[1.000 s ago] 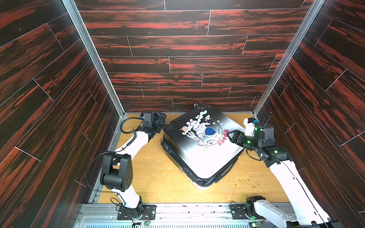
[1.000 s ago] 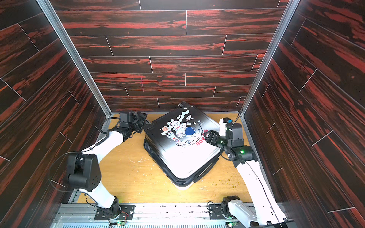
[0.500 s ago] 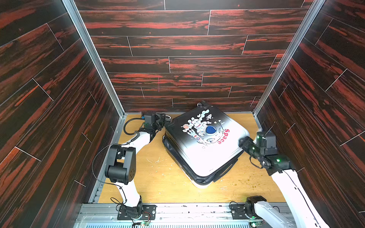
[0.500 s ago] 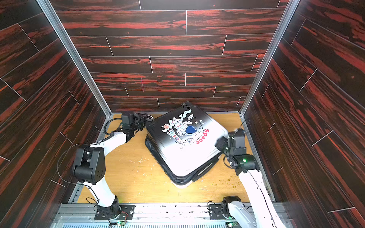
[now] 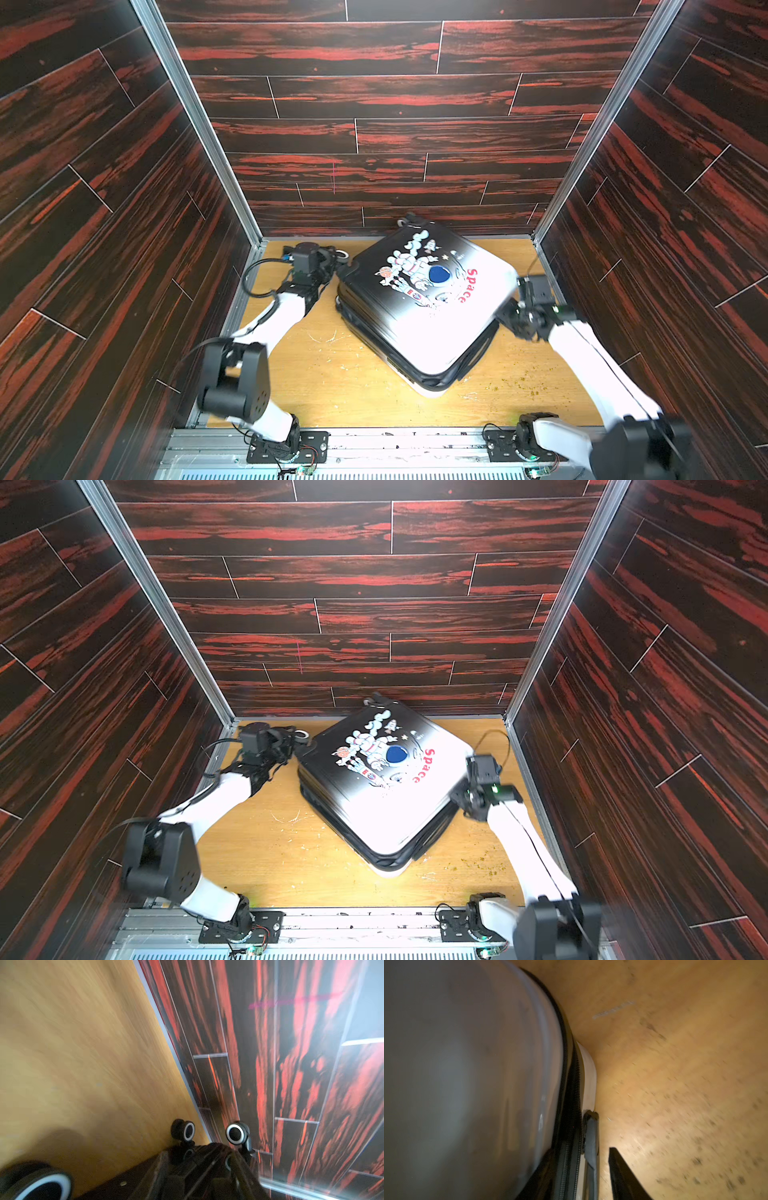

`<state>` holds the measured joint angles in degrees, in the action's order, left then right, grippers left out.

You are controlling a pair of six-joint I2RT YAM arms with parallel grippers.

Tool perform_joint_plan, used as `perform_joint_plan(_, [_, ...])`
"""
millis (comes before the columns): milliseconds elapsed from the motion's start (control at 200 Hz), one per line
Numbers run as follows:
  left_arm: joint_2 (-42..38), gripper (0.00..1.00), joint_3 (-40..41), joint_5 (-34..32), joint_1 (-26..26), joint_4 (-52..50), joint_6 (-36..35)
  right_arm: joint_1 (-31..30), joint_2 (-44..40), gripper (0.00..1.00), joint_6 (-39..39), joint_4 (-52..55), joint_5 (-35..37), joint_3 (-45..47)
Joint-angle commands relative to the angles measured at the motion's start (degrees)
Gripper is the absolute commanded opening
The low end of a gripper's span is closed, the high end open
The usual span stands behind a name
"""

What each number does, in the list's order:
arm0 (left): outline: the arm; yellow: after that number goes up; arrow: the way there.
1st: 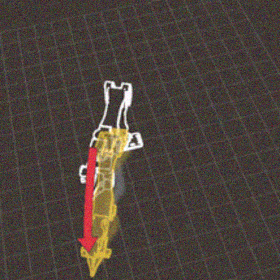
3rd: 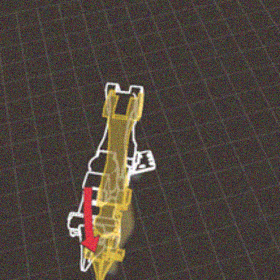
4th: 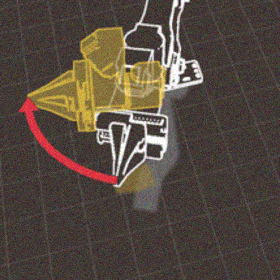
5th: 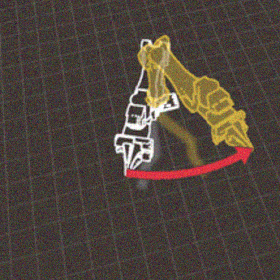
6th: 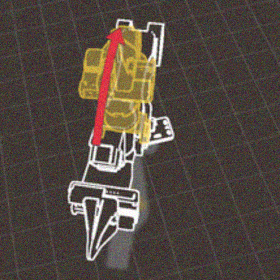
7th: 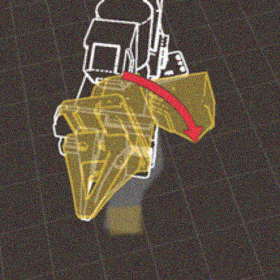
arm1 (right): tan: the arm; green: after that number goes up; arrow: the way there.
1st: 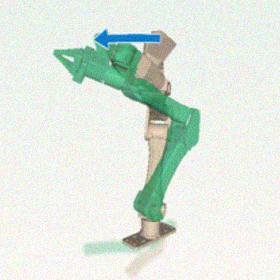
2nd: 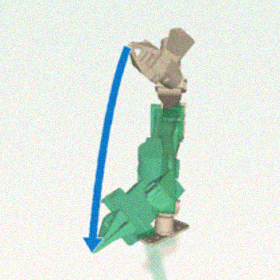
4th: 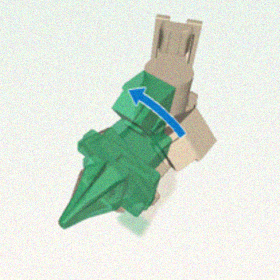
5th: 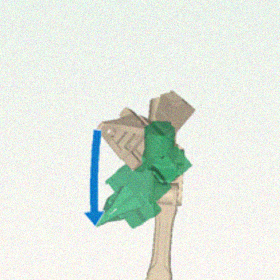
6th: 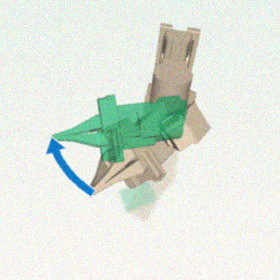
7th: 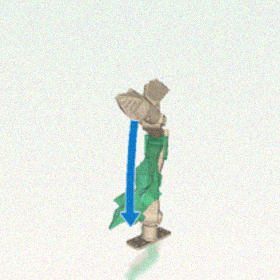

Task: Open the suitcase zippers
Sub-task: Adjust the suitcase at the center of the board, then open the suitcase at the center of the board.

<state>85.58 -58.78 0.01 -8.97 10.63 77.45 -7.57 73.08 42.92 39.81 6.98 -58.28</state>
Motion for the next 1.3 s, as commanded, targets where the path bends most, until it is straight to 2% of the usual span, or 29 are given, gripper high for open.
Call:
perform_joint_plan(0, [-9.22,0.00,1.58,-2.74,-0.88,-0.15,0.96,-0.43,9.24,0.51,-5.23,-13.79,-15.83,-11.66])
perform_joint_plan(125, [-15.17,0.00,4.69,-7.50,-2.07,-1.34,1.08,0.88,20.46,0.55,-7.84,-14.92,-23.60,-23.45])
perform_joint_plan(230, [-18.15,0.00,4.38,-11.79,-3.58,-3.11,-0.33,0.98,22.59,0.58,-9.08,-13.00,-20.28,-29.16])
perform_joint_plan(376, [-18.65,0.01,-1.82,-17.83,-4.44,-8.56,-1.66,0.98,11.56,0.63,-10.53,-11.96,-9.78,-24.12])
perform_joint_plan(471, [-14.28,0.01,-12.05,-20.68,-5.38,-18.24,-2.32,0.71,0.80,0.63,-13.81,-15.30,-9.25,-14.52])
perform_joint_plan(581, [-9.88,0.02,-17.74,-21.78,-6.35,-16.70,-3.56,-0.63,-10.67,0.59,-18.50,-19.92,-11.79,-5.70])
perform_joint_plan(626, [-8.55,0.03,-18.96,-22.55,-6.91,-14.57,-4.47,-2.83,-14.38,0.55,-20.44,-21.32,-11.78,-3.37])
perform_joint_plan(701, [-6.54,0.03,-22.73,-24.21,-7.54,-14.46,-5.71,-9.82,-18.89,0.53,-26.25,-22.51,-8.08,-0.34])
perform_joint_plan(822, [-3.49,0.04,-28.07,-25.87,-7.67,-14.85,-7.41,-21.14,-22.09,0.48,-37.04,-26.40,-5.22,4.58])
perform_joint_plan(882, [-2.32,0.05,-29.82,-26.85,-7.71,-15.01,-8.20,-25.59,-22.95,0.45,-42.87,-30.46,-6.03,7.74])
perform_joint_plan(1002, [-0.81,0.05,-31.45,-27.32,-7.64,-15.07,-8.89,-32.24,-18.88,0.43,-51.40,-35.88,-4.86,10.56])
perform_joint_plan(1097, [-0.50,0.05,-31.28,-27.18,-7.64,-15.38,-8.84,-36.91,-12.25,0.42,-58.67,-41.48,4.44,11.89])
perform_joint_plan(1157, [-0.63,0.05,-30.69,-27.65,-7.63,-15.20,-8.90,-38.42,-8.10,0.45,-62.26,-49.57,11.37,13.38])
perform_joint_plan(1202, [-0.84,0.06,-30.16,-27.98,-7.64,-14.95,-8.93,-38.72,-4.67,0.45,-65.57,-56.16,13.84,14.18])
perform_joint_plan(1293, [-1.20,0.08,-29.68,-28.05,-7.51,-15.22,-9.33,-39.54,3.10,0.48,-75.81,-72.31,22.58,15.49])
